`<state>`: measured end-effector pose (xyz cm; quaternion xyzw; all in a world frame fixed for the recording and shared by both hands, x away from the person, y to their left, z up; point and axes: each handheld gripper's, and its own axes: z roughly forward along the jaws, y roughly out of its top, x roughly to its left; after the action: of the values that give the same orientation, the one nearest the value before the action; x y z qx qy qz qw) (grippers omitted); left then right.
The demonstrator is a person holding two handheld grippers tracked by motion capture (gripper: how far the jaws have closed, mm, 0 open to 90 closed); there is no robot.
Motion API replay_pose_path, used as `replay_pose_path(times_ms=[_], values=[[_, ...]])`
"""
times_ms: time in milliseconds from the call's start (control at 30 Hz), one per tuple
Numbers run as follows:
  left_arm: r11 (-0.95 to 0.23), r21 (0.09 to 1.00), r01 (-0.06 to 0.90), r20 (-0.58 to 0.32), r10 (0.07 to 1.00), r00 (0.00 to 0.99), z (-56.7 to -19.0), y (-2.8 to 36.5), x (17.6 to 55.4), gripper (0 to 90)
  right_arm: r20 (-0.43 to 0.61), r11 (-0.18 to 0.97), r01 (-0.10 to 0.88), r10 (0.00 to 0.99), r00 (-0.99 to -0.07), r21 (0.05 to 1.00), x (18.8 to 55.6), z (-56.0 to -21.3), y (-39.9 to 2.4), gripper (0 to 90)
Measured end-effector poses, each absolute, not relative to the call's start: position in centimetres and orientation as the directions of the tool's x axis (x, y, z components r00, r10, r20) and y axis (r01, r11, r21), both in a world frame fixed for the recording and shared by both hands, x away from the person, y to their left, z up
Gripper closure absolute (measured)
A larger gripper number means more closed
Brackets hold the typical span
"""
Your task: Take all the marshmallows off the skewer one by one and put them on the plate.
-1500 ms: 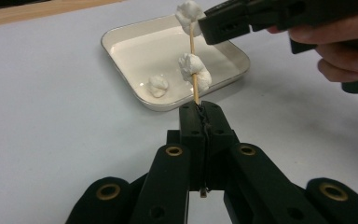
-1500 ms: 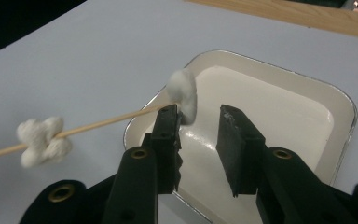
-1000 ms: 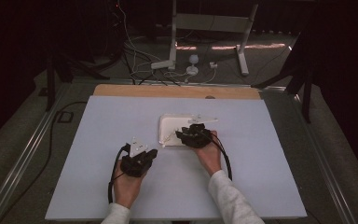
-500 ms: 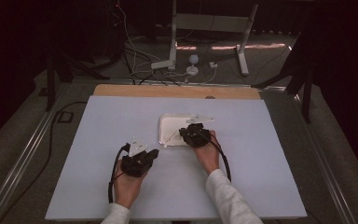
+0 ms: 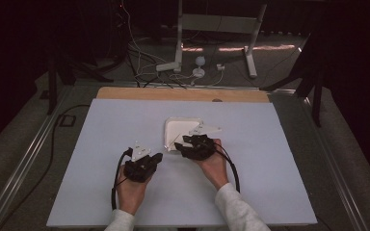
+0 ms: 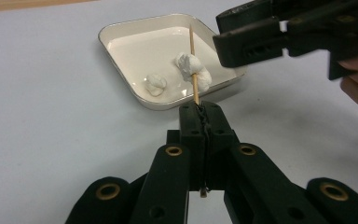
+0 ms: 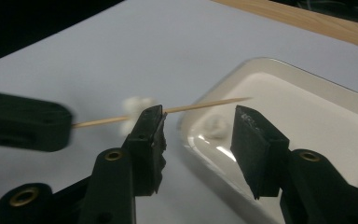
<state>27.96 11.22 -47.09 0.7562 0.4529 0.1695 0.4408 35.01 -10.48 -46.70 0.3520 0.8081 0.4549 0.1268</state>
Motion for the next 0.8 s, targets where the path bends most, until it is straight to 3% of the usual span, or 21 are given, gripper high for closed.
replay_pose_path(times_ms=[333,500,800], values=[[-0.175,0.831,0.528,-0.168,0.826,0.538,-46.8,11.1,27.8,90.0,0.030,0.433,0.391,0.638,-0.769,0.812,33.4,-47.0,-8.5,57.9],[-0.191,0.827,0.529,-0.161,0.820,0.549,-46.8,11.0,27.8,90.0,0.010,0.455,0.386,0.637,-0.771,0.803,33.4,-47.1,-8.1,70.4],[-0.192,0.824,0.533,-0.162,0.822,0.547,-46.9,10.9,27.8,90.0,0.014,0.445,0.395,0.649,-0.761,0.804,33.6,-46.9,-7.9,79.9]])
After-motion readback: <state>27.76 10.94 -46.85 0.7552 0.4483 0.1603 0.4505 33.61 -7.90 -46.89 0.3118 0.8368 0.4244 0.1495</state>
